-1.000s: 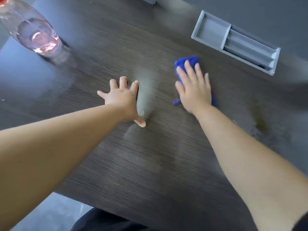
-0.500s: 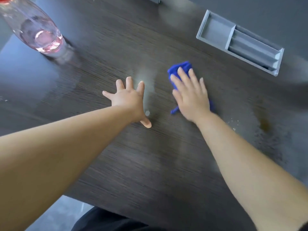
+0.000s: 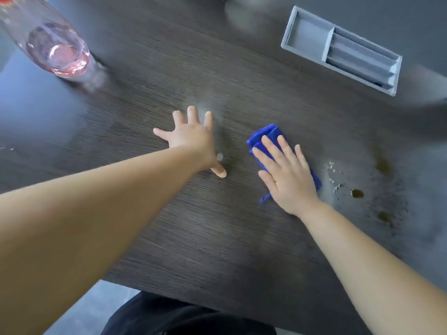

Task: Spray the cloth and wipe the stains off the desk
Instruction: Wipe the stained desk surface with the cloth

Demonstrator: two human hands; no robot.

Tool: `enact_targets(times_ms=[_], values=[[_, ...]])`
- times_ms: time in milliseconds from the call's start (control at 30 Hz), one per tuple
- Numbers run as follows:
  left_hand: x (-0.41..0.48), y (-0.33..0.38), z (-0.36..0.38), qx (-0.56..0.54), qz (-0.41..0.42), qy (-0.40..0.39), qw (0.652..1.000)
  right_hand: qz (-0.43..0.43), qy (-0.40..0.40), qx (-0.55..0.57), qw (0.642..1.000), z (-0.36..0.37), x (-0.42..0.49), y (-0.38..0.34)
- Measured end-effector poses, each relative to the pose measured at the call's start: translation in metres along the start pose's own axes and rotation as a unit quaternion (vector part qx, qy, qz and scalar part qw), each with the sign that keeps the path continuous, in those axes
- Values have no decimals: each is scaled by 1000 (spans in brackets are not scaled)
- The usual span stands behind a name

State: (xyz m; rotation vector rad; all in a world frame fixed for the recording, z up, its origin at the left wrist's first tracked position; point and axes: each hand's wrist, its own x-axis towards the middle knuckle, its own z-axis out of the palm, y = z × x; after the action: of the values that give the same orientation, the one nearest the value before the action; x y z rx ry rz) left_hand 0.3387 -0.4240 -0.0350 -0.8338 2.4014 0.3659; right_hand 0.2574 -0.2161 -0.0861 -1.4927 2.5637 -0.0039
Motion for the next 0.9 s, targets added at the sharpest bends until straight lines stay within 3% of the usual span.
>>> enact_targets(times_ms=[100, 167, 333, 467, 533, 633, 700, 833, 900], values=[[-2, 0, 0, -5, 1, 1, 1000, 245, 34, 52, 968, -8, 58, -20], [-3, -2, 2, -6, 3, 5, 1000, 318, 34, 73, 945, -8, 78, -46], [-4, -5, 4, -10, 13, 11, 1000, 95, 23, 22, 995, 11, -10, -75], [-5, -12, -4, -25, 30, -11, 999, 59, -3, 21, 998, 16, -93, -47], [-6, -15, -5, -26, 42, -14, 999, 102, -11, 28, 994, 14, -85, -36], [-8, -19, -3, -55, 48, 0, 997, 300, 21, 58, 952, 9, -31, -49], [-13, -22, 3, -101, 39, 22, 994, 346, 8, 60, 936, 9, -5, -69], [-35, -20, 25, -151, 44, 71, 985, 118, 37, 25, 992, 22, -57, -109], [-51, -12, 39, -153, 67, 78, 983, 23, 25, 8, 999, 30, -110, -108]])
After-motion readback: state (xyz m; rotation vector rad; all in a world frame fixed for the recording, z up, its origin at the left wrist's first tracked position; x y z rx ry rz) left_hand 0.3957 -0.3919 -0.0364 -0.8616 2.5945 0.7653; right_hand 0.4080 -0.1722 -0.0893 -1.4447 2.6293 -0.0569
